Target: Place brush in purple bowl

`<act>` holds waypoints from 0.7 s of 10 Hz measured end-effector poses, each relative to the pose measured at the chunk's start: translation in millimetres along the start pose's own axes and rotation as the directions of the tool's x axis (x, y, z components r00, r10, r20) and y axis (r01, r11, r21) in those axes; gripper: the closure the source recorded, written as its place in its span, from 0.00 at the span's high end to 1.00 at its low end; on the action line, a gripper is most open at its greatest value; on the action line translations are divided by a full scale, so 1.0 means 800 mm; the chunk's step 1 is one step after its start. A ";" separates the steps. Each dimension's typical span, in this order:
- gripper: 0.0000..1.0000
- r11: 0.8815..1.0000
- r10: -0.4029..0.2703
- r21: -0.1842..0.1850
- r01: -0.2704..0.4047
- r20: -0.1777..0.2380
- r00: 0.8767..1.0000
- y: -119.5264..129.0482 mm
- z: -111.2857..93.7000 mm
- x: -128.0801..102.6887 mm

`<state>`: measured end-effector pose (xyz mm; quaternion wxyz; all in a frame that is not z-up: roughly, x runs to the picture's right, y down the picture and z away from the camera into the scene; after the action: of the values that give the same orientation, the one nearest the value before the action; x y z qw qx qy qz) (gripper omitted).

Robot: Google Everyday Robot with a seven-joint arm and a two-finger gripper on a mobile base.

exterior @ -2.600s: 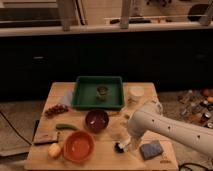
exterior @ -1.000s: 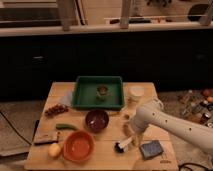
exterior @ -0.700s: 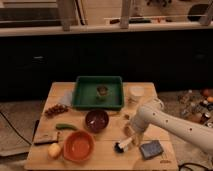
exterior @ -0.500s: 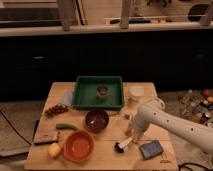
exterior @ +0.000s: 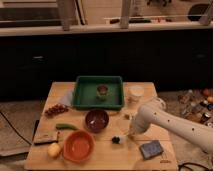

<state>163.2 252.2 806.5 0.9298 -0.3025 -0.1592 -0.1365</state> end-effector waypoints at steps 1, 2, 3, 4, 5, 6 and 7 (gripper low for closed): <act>0.00 1.000 -0.004 0.006 0.004 -0.001 1.000 0.002 -0.013 -0.002; 0.00 1.000 -0.009 0.013 0.009 -0.004 1.000 0.006 -0.036 -0.005; 0.00 1.000 -0.015 0.019 0.016 -0.008 1.000 0.008 -0.052 -0.008; 0.00 1.000 -0.020 0.023 0.020 -0.010 1.000 0.010 -0.060 -0.009; 0.00 0.999 -0.024 0.029 0.025 -0.012 1.000 0.012 -0.065 -0.010; 0.00 0.999 -0.030 0.034 0.030 -0.013 0.999 0.012 -0.068 -0.011; 0.00 0.999 -0.033 0.036 0.034 -0.013 0.999 0.013 -0.070 -0.012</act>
<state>169.8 227.9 754.9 0.9337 -0.2822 -0.1607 -0.1510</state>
